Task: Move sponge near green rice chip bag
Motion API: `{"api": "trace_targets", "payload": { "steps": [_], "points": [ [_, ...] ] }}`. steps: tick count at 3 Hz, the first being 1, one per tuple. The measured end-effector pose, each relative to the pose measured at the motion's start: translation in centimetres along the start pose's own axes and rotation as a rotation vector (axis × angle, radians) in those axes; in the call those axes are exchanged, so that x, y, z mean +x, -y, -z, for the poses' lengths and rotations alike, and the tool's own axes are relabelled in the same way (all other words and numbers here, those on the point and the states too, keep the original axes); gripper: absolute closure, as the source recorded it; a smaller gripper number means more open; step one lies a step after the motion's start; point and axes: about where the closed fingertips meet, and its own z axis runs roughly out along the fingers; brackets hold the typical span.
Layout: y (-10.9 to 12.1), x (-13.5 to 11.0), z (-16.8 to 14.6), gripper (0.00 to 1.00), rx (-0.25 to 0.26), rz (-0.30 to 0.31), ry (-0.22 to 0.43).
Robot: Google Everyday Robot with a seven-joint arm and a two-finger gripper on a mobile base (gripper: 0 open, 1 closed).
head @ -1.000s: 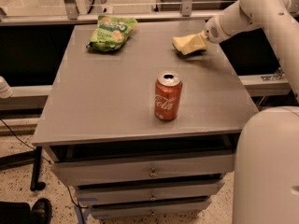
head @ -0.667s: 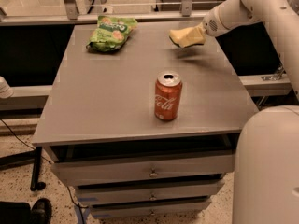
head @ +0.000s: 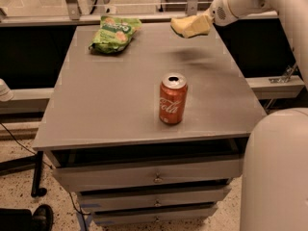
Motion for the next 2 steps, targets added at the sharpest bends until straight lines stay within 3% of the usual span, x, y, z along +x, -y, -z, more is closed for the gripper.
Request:
{"api": "trace_targets", "payload": {
  "steps": [1,2],
  "points": [
    [0.0,-0.5,-1.4,1.0,0.005,0.012,0.007],
    [0.7,-1.1,-3.7,1.0,0.044,0.049,-0.011]
  ]
}}
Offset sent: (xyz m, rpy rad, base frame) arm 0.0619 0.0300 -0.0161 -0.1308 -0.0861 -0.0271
